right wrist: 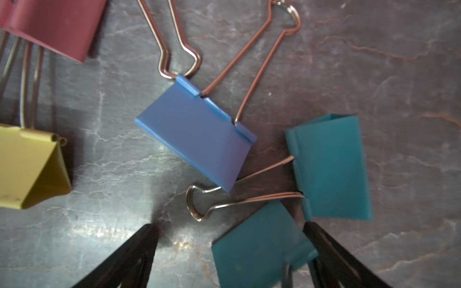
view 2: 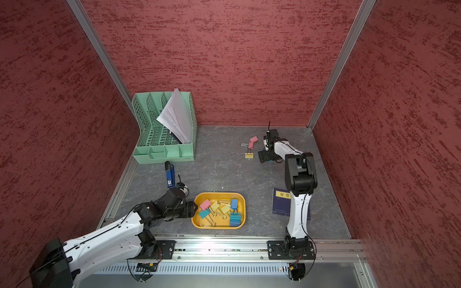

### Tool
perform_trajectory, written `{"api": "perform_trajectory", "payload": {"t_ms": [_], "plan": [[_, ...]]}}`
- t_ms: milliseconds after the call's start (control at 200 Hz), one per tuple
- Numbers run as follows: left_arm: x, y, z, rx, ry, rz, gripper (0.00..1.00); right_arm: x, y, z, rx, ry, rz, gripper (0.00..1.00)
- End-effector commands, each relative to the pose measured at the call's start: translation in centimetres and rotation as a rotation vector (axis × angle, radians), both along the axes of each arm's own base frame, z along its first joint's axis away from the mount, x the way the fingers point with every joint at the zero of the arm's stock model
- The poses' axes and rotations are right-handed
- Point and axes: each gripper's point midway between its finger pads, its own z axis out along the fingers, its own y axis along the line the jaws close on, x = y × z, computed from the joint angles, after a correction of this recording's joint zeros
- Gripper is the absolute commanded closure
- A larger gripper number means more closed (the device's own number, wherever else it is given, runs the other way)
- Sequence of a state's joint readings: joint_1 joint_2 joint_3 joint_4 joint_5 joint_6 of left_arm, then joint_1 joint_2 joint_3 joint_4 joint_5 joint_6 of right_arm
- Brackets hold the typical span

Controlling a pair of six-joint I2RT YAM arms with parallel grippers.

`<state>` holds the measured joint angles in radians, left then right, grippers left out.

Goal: Put the binder clips in the storage box
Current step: Pick up the binder clip at the center of the board.

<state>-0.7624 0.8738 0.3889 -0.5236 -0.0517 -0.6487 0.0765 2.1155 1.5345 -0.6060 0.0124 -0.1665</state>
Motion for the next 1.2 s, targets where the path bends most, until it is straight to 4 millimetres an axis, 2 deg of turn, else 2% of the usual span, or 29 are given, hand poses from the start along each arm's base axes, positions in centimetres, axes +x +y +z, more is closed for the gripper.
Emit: {"api": "perform_trajectory", "payload": {"t_ms": [0, 115, 296, 471, 746, 882, 1197], "plan": [[0.4, -0.2, 0.6, -0.003, -0.014, -0.004, 0.21, 0.3, 0.3, 0.0, 0.035, -0.018, 0.006, 0.09], [0.4, -0.2, 0.6, -0.002, -0.014, -0.005, 0.20, -0.6, 0.5, 0.1, 0.057, -0.016, 0.002, 0.14], [0.4, -0.3, 0.6, -0.003, -0.015, -0.008, 0.21, -2.4, 0.9, 0.6, 0.083, -0.009, 0.005, 0.15], [0.4, -0.3, 0.5, -0.002, -0.012, -0.008, 0.21, -3.3, 0.9, 0.0, 0.087, 0.007, 0.000, 0.20], [0.4, -0.3, 0.6, -0.003, -0.014, -0.009, 0.20, -2.6, 0.2, -0.5, 0.055, -0.015, -0.044, 0.36], [0.4, -0.3, 0.6, -0.003, -0.015, -0.010, 0.21, -2.1, 0.1, -0.1, 0.058, -0.014, -0.065, 0.37], [0.4, -0.3, 0.6, -0.003, -0.016, -0.011, 0.20, -1.6, 0.1, 0.5, 0.059, -0.027, -0.088, 0.51]]}}
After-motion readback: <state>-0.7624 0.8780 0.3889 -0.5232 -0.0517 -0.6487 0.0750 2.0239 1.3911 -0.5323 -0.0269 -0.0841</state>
